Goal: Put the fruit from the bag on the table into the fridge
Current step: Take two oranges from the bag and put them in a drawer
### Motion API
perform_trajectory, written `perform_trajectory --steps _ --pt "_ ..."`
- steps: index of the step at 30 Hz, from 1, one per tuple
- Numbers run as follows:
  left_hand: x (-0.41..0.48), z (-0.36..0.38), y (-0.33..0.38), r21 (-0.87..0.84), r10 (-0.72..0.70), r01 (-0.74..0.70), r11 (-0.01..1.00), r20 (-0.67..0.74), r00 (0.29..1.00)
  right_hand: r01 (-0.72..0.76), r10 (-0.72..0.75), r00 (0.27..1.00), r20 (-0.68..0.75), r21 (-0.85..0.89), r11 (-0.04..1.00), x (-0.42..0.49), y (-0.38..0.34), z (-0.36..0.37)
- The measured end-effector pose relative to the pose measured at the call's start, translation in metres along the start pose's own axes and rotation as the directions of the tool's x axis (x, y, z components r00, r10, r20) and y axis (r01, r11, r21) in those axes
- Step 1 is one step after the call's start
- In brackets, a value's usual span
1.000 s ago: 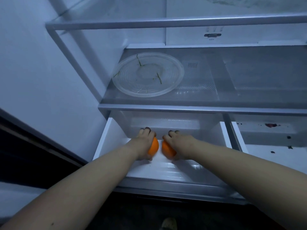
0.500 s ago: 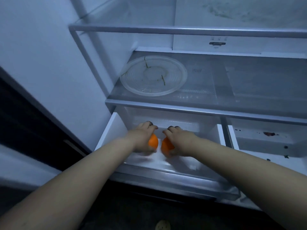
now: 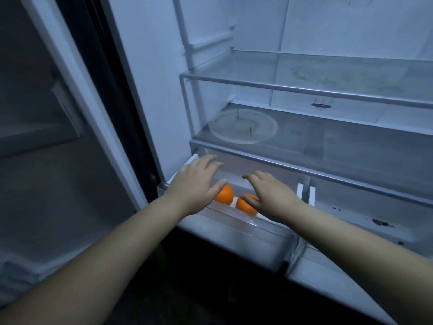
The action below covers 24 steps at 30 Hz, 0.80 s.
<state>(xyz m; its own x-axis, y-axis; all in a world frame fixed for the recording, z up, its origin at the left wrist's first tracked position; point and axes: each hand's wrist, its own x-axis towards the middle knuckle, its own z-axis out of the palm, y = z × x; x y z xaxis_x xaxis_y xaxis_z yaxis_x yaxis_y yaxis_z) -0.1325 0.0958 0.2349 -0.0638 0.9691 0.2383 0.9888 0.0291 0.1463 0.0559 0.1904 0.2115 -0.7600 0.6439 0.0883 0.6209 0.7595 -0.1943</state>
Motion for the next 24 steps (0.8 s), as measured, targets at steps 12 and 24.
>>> perform_trajectory --steps 12,24 --pt "-0.14 -0.072 0.03 0.182 -0.158 0.19 0.965 -0.177 0.972 0.332 -0.325 0.927 -0.186 0.006 0.943 -0.072 -0.087 -0.042" --pt "-0.289 -0.143 -0.043 0.253 -0.535 0.58 0.774 -0.229 0.814 0.71 -0.71 0.703 -0.046 -0.023 0.704 -0.032 -0.284 -0.039"
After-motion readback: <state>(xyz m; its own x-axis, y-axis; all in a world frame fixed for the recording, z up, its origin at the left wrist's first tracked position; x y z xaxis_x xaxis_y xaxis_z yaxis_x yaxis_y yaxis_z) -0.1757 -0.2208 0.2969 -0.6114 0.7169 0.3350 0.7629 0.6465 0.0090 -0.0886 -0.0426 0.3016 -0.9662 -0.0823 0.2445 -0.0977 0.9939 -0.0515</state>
